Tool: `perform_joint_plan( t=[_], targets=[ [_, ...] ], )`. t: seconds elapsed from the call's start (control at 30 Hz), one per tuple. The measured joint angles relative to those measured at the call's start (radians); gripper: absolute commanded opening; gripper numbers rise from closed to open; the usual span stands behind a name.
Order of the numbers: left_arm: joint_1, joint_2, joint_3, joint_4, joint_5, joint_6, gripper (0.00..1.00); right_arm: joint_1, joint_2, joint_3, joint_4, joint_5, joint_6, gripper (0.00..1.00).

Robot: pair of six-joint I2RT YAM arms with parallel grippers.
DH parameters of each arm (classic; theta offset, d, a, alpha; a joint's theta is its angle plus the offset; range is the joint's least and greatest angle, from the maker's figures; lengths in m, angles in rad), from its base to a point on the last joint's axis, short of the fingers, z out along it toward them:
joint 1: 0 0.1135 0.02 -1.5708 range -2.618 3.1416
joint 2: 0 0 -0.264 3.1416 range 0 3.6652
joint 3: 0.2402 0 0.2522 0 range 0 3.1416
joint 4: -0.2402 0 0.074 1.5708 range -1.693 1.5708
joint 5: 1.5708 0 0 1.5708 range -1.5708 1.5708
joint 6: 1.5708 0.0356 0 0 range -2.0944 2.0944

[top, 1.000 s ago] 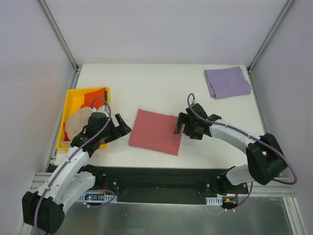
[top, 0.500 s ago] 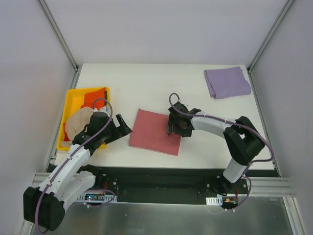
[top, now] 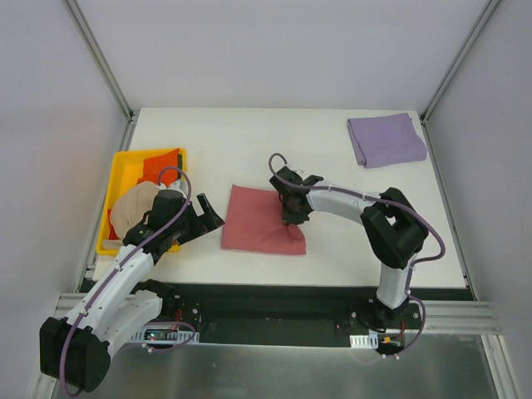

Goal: Fold and stack the t-shirts
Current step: Put the neatly folded tshirt into the corner of the board with the right arm

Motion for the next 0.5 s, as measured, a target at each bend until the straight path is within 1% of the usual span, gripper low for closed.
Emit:
perform_joint_plan(
  t=[0.03, 0.13, 0.33, 0.43, 0.5],
  targets=[
    [0.000, 0.000, 0.000, 0.000, -0.001, 0.000, 0.99, 0.001, 0.010, 0.016, -0.007, 0.010, -0.027, 0.00],
    [0.000, 0.000, 0.000, -0.005, -0.011, 0.000, 0.99, 0.001, 0.057, 0.100, -0.053, 0.092, -0.143, 0.00],
    [0.000, 0.000, 0.008, -0.029, -0.055, -0.001, 0.99, -0.020, 0.125, 0.249, -0.101, 0.344, -0.463, 0.00],
    [0.000, 0.000, 0.021, -0.038, -0.080, -0.002, 0.99, -0.054, 0.132, 0.301, -0.081, 0.462, -0.635, 0.00],
    [0.000, 0.000, 0.035, -0.045, -0.101, -0.003, 0.99, -0.082, 0.133, 0.304, -0.016, 0.557, -0.750, 0.00]
  ],
)
